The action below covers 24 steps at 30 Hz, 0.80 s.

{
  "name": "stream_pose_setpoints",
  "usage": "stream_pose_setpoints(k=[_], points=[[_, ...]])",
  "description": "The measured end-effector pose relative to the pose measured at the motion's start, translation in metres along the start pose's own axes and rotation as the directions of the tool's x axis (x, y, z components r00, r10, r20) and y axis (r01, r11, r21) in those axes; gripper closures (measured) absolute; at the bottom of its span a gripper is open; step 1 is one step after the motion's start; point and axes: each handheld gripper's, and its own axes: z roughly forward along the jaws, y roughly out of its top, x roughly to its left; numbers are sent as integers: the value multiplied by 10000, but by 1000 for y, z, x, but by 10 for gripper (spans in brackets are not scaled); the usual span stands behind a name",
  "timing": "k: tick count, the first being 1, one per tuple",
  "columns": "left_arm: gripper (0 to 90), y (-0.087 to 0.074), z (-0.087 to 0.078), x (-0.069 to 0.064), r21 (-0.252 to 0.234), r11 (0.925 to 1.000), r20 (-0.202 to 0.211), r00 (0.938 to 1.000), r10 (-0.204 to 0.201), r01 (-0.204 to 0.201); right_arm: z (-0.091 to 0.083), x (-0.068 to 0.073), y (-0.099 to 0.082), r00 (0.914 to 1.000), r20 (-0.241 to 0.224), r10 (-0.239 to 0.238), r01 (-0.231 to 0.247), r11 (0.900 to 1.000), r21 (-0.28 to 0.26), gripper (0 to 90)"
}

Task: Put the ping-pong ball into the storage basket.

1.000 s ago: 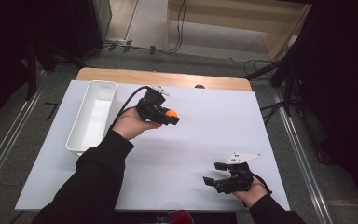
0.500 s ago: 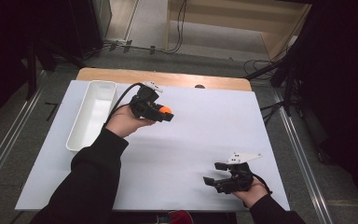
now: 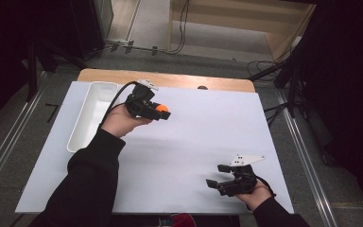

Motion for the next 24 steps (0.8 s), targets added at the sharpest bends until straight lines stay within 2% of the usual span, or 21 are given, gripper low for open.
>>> stream_pose_setpoints(k=[13,24], points=[[504,-4,-12,9,-192,9996,-275,9994,-191,186,1,0,1,10000,-11,-27,27,10000,5,195],[504,-8,-19,16,-170,9994,-452,9985,-323,316,0,0,1,10000,14,-47,48,10000,-83,195]])
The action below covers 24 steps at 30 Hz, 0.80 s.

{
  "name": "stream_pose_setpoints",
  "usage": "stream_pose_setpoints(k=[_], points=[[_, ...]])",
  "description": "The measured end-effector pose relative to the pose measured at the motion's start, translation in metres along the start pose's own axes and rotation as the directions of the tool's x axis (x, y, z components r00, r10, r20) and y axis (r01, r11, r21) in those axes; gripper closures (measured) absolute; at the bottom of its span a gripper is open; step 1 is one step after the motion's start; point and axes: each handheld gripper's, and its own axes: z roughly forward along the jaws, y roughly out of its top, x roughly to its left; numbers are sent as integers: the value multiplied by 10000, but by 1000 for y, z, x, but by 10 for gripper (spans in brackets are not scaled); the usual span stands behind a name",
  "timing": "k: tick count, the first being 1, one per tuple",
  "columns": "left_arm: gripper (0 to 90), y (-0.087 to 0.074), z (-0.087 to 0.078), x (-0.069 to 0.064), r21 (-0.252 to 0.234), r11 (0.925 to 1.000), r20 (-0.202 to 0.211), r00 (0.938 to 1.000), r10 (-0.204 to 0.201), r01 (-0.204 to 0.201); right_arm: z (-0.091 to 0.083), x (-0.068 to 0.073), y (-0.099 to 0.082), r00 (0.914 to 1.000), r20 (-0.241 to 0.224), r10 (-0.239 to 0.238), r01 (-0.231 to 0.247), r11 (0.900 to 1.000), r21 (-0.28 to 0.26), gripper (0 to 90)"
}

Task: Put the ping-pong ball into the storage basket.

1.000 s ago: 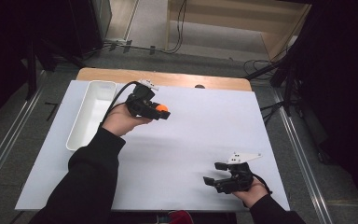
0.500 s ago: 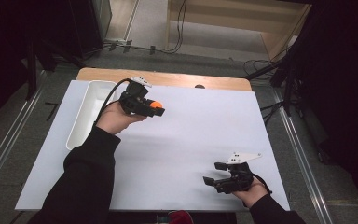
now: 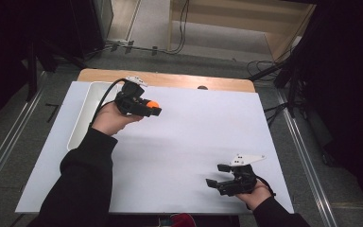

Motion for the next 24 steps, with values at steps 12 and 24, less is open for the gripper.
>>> stream_pose_setpoints(k=[12,24], points=[[504,-6,-15,12,-159,9996,-178,9995,-257,254,1,0,1,10000,-42,-81,81,9999,61,195],[504,-11,-28,23,-268,9988,-465,9980,-425,413,0,0,1,10000,-45,-40,40,10000,66,195]])
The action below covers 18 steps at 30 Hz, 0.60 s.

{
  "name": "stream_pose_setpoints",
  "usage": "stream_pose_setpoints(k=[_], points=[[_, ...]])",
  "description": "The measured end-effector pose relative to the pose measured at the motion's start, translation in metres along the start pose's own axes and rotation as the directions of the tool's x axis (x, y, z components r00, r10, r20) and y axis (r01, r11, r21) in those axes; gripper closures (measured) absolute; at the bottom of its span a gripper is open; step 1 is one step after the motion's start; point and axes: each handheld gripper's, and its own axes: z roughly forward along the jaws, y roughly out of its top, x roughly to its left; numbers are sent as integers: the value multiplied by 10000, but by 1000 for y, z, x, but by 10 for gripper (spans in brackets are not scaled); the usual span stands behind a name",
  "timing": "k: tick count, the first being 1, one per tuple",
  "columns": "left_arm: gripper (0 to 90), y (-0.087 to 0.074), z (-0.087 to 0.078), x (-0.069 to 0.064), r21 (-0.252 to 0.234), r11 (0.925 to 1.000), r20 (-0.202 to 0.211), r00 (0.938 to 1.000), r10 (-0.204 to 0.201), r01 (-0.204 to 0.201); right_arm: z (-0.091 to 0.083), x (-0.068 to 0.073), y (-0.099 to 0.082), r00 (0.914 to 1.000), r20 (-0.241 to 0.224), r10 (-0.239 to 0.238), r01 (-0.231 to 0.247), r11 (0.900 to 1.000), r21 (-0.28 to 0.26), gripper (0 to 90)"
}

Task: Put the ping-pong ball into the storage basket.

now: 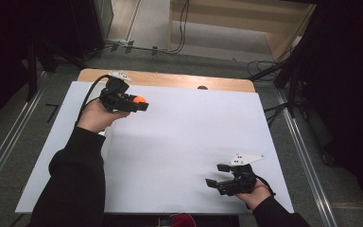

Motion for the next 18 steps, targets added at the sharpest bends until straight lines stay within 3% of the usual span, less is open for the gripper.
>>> stream_pose_setpoints(k=[18], points=[[504,-10,-10,19,14,9995,-606,9977,-312,313,0,0,0,10000,52,-5,6,10000,-64,195]])
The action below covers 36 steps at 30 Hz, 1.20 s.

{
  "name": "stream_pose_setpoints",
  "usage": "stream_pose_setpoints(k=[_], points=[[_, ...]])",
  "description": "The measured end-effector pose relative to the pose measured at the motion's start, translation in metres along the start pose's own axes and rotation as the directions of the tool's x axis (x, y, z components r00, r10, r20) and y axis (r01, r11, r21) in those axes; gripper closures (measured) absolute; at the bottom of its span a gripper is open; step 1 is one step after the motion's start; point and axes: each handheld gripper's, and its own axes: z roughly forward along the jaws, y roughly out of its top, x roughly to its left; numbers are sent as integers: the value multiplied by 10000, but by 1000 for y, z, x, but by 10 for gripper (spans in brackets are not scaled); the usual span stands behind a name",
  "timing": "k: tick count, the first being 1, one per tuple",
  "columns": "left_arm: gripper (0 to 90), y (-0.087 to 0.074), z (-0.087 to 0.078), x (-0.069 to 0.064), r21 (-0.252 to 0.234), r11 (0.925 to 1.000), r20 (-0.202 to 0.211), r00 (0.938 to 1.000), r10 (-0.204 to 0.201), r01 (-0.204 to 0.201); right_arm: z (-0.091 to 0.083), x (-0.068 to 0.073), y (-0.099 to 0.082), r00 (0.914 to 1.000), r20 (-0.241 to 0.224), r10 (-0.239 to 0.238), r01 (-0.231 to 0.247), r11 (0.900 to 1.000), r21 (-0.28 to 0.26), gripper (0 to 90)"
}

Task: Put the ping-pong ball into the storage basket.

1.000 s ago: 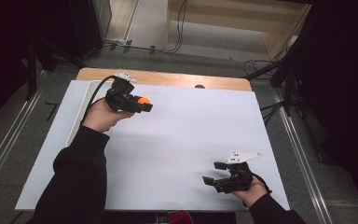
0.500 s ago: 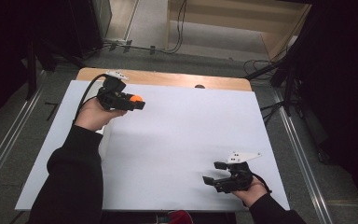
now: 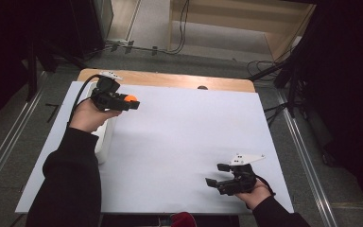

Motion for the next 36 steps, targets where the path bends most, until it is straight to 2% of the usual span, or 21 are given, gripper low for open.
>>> stream_pose_setpoints(k=[11,19,24,29,36], points=[[504,-5,-5,11,-83,9996,-526,9982,-273,269,0,-1,0,10000,-17,-41,41,10000,-55,195],[504,-10,-10,17,-187,9985,-601,9968,-520,509,1,-1,1,10000,-20,-49,49,10000,-10,195],[504,-12,-16,21,-358,9982,-690,9964,-495,471,1,0,2,9999,-96,-102,102,9999,-18,195],[504,-14,-19,24,-308,9979,-1083,9923,-606,575,1,-1,2,9999,-57,-148,148,9999,-54,195],[504,-18,-23,29,-375,9968,-1337,9881,-756,712,1,-1,3,9998,-100,-172,172,9999,-5,195]])
